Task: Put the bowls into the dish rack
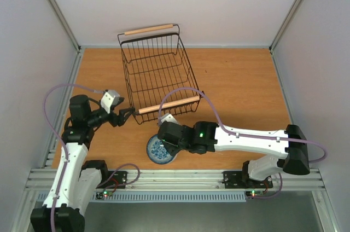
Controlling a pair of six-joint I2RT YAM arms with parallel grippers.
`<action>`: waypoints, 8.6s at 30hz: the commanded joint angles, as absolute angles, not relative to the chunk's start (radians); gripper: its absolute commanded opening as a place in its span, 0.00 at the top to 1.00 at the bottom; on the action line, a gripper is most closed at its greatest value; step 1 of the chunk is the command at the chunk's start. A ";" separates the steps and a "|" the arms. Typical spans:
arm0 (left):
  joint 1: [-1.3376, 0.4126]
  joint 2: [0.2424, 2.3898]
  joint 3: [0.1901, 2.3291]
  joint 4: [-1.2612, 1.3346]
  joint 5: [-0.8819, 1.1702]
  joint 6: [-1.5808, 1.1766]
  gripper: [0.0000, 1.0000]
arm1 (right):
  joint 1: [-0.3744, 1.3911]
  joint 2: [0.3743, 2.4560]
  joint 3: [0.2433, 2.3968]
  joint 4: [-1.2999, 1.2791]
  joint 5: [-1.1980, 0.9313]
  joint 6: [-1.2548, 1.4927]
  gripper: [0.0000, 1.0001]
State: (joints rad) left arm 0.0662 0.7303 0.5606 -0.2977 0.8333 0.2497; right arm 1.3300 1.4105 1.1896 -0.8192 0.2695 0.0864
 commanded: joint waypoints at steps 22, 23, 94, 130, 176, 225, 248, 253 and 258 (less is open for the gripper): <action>0.072 0.676 0.489 -0.427 1.015 0.358 0.20 | 1.290 1.443 1.155 -0.788 0.280 0.028 0.89; 0.072 0.677 0.487 -0.427 1.015 0.362 0.20 | 1.290 1.435 1.155 -0.792 0.284 0.029 0.91; 0.072 0.717 0.521 -0.532 1.035 0.434 0.12 | 1.294 1.412 1.262 -0.855 0.270 -0.103 0.93; 0.072 0.721 0.518 -0.543 1.031 0.442 0.10 | 1.312 1.480 1.276 -0.884 0.307 -0.087 0.93; 0.069 0.892 0.957 -0.775 1.152 0.427 0.06 | 1.192 1.551 1.739 -0.887 0.272 -0.341 0.99; 0.059 1.128 1.051 -0.847 1.382 0.585 1.00 | 0.893 1.240 1.429 -0.524 -0.379 -0.048 0.01; 0.060 1.072 0.993 -0.805 1.315 0.556 1.00 | 0.899 1.410 1.334 -0.203 -0.666 0.224 0.01; 0.060 1.071 0.998 -0.808 1.315 0.561 0.99 | 0.930 1.441 1.368 -0.225 -0.671 0.220 0.01; 0.060 1.060 1.009 -0.802 1.301 0.556 1.00 | 0.957 1.465 1.400 -0.275 -0.658 0.212 0.01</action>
